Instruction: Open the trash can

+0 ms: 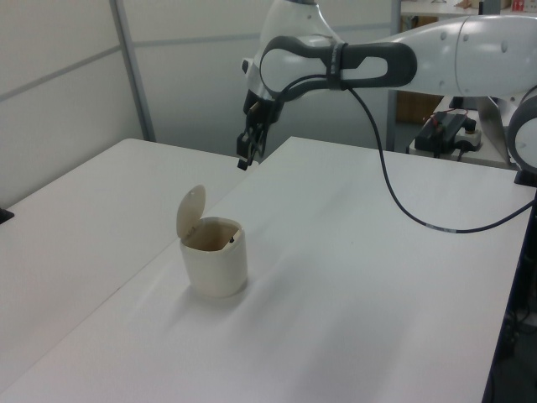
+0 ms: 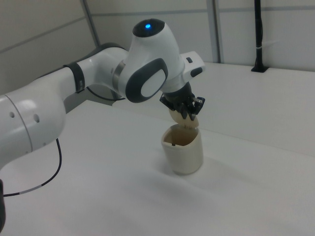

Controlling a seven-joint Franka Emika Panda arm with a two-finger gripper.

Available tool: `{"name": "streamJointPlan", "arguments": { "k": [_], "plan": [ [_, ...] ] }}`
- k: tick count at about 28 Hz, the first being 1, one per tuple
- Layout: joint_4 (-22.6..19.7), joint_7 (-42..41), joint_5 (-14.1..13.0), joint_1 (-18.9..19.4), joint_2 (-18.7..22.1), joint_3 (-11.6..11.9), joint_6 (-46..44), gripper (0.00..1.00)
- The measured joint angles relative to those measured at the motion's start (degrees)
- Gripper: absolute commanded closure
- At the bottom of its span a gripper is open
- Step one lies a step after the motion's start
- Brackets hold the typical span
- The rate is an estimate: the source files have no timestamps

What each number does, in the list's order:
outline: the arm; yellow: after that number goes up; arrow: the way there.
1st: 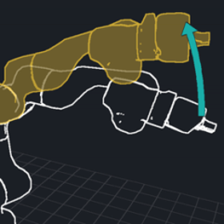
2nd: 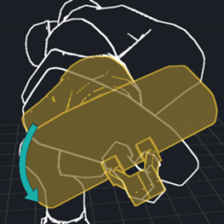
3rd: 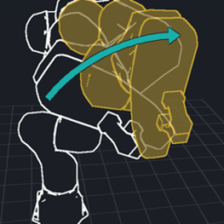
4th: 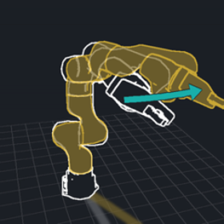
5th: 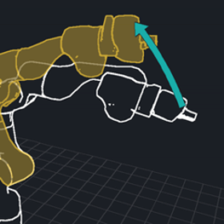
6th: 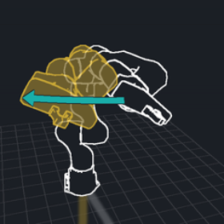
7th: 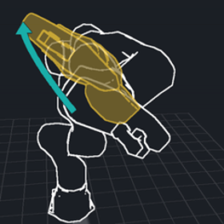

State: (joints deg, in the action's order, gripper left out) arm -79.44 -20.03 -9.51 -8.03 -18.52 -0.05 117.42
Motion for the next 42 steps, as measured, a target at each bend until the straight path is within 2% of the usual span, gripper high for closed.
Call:
{"name": "streamJointPlan", "arguments": {
  "k": [1, 11, 25, 28, 32, 42],
  "plan": [
    [0.0, 0.0, 0.4, 0.0, 0.4, 0.2, -1.1, 0.00],
    [0.2, 0.0, 4.5, -0.1, 3.4, 2.9, -11.7, 0.00],
    [0.6, 0.0, 5.2, 0.1, 3.8, 2.9, -22.0, 0.00],
    [0.6, 0.6, 6.3, 0.3, 3.8, 2.9, -24.9, 0.00],
    [0.7, 2.0, 7.8, 0.8, 3.8, 2.8, -25.5, 0.00],
    [0.7, 2.5, 8.1, 1.3, 3.8, 2.2, -25.5, 0.00]
  ]
}}
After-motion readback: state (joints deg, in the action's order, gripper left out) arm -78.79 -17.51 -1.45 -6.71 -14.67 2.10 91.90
